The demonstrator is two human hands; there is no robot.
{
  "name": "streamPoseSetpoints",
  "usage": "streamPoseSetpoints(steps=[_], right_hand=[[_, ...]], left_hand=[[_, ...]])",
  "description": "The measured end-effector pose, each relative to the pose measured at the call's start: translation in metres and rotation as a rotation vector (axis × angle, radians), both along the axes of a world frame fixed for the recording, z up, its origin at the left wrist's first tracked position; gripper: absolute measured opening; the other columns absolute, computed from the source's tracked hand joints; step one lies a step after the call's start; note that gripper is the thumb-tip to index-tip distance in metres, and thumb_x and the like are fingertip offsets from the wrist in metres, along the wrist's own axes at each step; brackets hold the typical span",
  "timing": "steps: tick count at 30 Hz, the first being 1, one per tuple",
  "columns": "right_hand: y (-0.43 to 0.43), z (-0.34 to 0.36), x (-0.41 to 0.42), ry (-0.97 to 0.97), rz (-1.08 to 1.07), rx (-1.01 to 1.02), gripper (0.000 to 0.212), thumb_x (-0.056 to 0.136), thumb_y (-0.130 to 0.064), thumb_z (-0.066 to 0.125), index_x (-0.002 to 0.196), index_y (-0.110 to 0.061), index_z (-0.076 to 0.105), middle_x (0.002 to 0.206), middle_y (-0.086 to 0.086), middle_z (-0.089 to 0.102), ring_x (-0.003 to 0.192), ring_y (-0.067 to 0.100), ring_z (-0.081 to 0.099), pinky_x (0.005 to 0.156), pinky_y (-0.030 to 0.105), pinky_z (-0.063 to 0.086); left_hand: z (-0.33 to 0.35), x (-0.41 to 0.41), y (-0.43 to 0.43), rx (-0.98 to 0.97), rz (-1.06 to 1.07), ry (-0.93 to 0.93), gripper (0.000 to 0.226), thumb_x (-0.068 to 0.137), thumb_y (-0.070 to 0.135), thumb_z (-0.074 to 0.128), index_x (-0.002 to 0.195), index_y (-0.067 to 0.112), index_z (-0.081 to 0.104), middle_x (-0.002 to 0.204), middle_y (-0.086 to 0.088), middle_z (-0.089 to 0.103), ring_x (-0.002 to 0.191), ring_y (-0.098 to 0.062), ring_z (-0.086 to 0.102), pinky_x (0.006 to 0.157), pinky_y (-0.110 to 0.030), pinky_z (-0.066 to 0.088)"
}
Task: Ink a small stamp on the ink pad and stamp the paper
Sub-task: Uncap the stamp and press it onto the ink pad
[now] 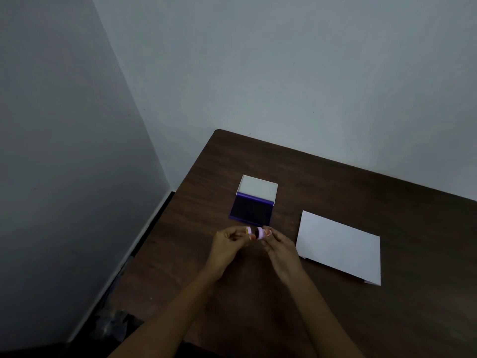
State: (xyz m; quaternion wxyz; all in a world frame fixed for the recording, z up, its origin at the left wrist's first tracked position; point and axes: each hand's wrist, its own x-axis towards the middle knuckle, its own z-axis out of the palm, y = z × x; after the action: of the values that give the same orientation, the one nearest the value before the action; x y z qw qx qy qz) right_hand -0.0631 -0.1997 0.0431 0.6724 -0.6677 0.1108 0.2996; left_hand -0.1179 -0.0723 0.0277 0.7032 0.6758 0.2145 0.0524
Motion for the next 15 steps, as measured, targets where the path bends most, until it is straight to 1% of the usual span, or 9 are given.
streamPoseSetpoints(steps=[1, 2, 4, 5, 6, 7, 9, 12, 15], right_hand=[[-0.005, 0.000, 0.004, 0.051, -0.052, 0.087, 0.017, 0.088, -0.013, 0.051, 0.102, -0.015, 0.060, 0.102, 0.003, 0.061, 0.086, 0.010, 0.057, 0.062, 0.019, 0.050], [-0.009, 0.002, 0.006, 0.152, -0.137, 0.232, 0.020, 0.088, -0.009, 0.050, 0.105, -0.010, 0.060, 0.103, 0.005, 0.062, 0.088, 0.012, 0.058, 0.059, 0.019, 0.054], [-0.017, 0.006, 0.009, 0.387, -0.304, 0.566, 0.017, 0.083, -0.003, 0.052, 0.097, -0.006, 0.062, 0.101, 0.012, 0.062, 0.092, 0.017, 0.059, 0.056, 0.021, 0.057], [-0.019, 0.008, 0.010, 0.441, -0.346, 0.670, 0.015, 0.080, -0.001, 0.054, 0.093, -0.004, 0.062, 0.101, 0.014, 0.062, 0.093, 0.019, 0.059, 0.056, 0.022, 0.058], [-0.021, 0.011, 0.011, 0.463, -0.368, 0.713, 0.016, 0.075, -0.001, 0.056, 0.090, -0.003, 0.061, 0.100, 0.015, 0.062, 0.092, 0.019, 0.059, 0.056, 0.024, 0.058], [-0.022, 0.012, 0.012, 0.468, -0.375, 0.741, 0.017, 0.071, -0.001, 0.058, 0.088, -0.003, 0.061, 0.099, 0.016, 0.063, 0.091, 0.019, 0.059, 0.056, 0.024, 0.058], [-0.023, 0.015, 0.011, 0.472, -0.390, 0.791, 0.019, 0.067, -0.001, 0.060, 0.086, -0.002, 0.062, 0.090, 0.017, 0.069, 0.090, 0.020, 0.059, 0.056, 0.025, 0.058], [-0.026, 0.018, 0.011, 0.483, -0.411, 0.823, 0.018, 0.066, -0.001, 0.060, 0.085, -0.002, 0.062, 0.076, 0.018, 0.074, 0.089, 0.021, 0.059, 0.057, 0.027, 0.059], [-0.026, 0.016, 0.013, 0.485, -0.426, 0.800, 0.015, 0.067, -0.001, 0.060, 0.082, -0.002, 0.064, 0.076, 0.018, 0.074, 0.087, 0.020, 0.060, 0.057, 0.026, 0.059]], left_hand=[[-0.002, 0.001, 0.001, 0.054, 0.019, 0.021, 0.022, 0.076, 0.007, 0.069, 0.096, 0.014, 0.068, 0.093, -0.001, 0.070, 0.087, -0.013, 0.066, 0.070, -0.010, 0.050], [-0.005, 0.003, 0.002, 0.140, 0.022, 0.058, 0.024, 0.075, 0.007, 0.070, 0.098, 0.015, 0.067, 0.095, 0.000, 0.067, 0.089, -0.012, 0.064, 0.071, -0.009, 0.049], [-0.013, 0.007, 0.004, 0.349, -0.030, 0.127, 0.031, 0.074, 0.006, 0.072, 0.104, 0.013, 0.065, 0.101, 0.000, 0.060, 0.088, -0.008, 0.059, 0.072, -0.003, 0.044], [-0.017, 0.009, 0.005, 0.447, -0.085, 0.147, 0.034, 0.074, 0.007, 0.072, 0.106, 0.012, 0.064, 0.104, -0.001, 0.058, 0.089, -0.008, 0.057, 0.073, -0.003, 0.043], [-0.021, 0.012, 0.005, 0.529, -0.149, 0.162, 0.035, 0.074, 0.008, 0.072, 0.107, 0.011, 0.063, 0.107, -0.003, 0.058, 0.091, -0.010, 0.056, 0.077, -0.007, 0.042], [-0.024, 0.014, 0.004, 0.587, -0.209, 0.175, 0.035, 0.074, 0.010, 0.072, 0.108, 0.011, 0.063, 0.111, -0.006, 0.058, 0.094, -0.013, 0.056, 0.082, -0.013, 0.043], [-0.028, 0.019, 0.002, 0.648, -0.280, 0.203, 0.031, 0.075, 0.011, 0.071, 0.105, 0.010, 0.064, 0.114, -0.011, 0.056, 0.097, -0.019, 0.056, 0.083, -0.023, 0.043], [-0.031, 0.027, -0.001, 0.721, -0.330, 0.243, 0.031, 0.076, 0.013, 0.070, 0.105, 0.009, 0.062, 0.117, -0.012, 0.053, 0.099, -0.024, 0.056, 0.083, -0.029, 0.044], [-0.034, 0.031, 0.000, 0.744, -0.370, 0.253, 0.043, 0.075, 0.015, 0.071, 0.115, 0.012, 0.055, 0.123, -0.010, 0.050, 0.106, -0.023, 0.053, 0.089, -0.032, 0.044]])
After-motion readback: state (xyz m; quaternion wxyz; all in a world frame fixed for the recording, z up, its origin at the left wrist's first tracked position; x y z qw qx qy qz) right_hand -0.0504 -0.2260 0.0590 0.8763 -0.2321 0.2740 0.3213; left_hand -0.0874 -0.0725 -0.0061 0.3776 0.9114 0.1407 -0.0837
